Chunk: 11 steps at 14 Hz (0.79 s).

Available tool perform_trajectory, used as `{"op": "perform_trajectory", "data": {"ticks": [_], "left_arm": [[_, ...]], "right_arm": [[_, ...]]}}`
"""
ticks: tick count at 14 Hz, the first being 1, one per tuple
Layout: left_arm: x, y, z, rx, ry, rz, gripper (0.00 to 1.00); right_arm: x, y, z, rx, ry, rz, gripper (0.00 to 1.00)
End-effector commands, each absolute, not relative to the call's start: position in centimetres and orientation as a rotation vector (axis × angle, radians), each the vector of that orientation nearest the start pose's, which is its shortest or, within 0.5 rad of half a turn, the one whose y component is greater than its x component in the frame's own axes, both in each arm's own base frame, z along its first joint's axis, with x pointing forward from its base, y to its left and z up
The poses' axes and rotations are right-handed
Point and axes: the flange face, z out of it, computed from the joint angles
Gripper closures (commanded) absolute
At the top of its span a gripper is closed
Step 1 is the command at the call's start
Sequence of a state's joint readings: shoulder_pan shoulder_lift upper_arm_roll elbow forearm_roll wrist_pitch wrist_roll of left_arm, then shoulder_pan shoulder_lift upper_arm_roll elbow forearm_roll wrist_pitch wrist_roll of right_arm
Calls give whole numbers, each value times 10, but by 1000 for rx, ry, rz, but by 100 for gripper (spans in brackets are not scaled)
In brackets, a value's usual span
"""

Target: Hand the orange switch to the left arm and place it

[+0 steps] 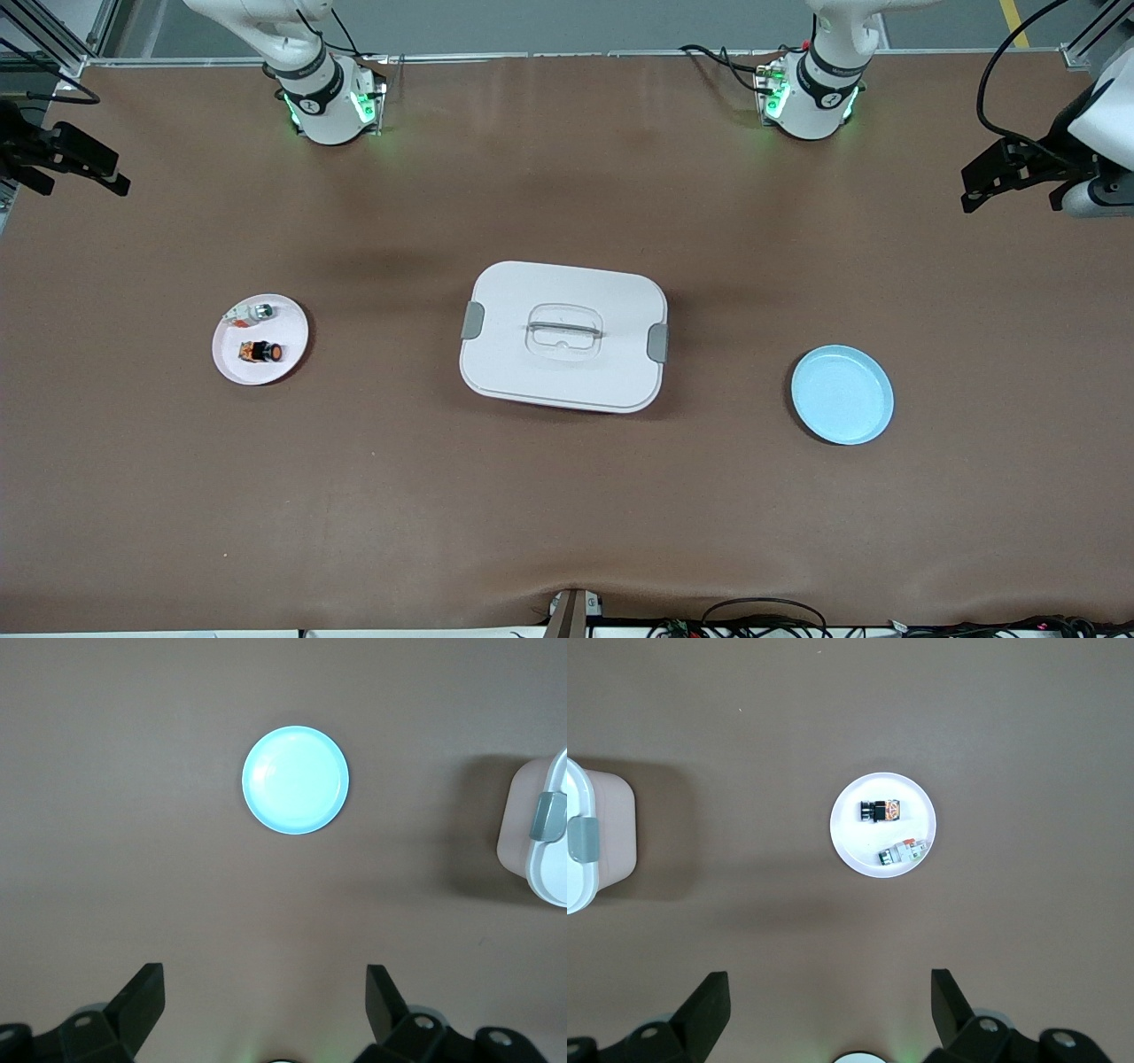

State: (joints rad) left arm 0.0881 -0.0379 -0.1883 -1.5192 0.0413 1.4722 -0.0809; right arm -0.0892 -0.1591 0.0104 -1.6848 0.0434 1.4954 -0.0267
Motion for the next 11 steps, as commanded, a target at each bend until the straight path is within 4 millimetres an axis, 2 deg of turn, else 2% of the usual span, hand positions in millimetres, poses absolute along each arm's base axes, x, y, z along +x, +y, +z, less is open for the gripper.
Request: {"op": "perform_trajectory", "data": {"ticks": [1, 6, 8, 11], "left_arm": [[526, -51, 668, -3080, 36, 5, 0], [527, -48, 668, -3079, 26, 5, 0], [527, -48, 671, -3076, 25, -8, 0], [527, -47, 672, -3076, 27, -10, 0]], "right_arm": [[497, -38, 653, -3085, 72, 35, 0], [498, -38, 653, -3084, 72, 28, 0], [504, -41, 644, -3081, 85, 60, 0], [507, -41, 644, -3081, 82, 56, 0]]}}
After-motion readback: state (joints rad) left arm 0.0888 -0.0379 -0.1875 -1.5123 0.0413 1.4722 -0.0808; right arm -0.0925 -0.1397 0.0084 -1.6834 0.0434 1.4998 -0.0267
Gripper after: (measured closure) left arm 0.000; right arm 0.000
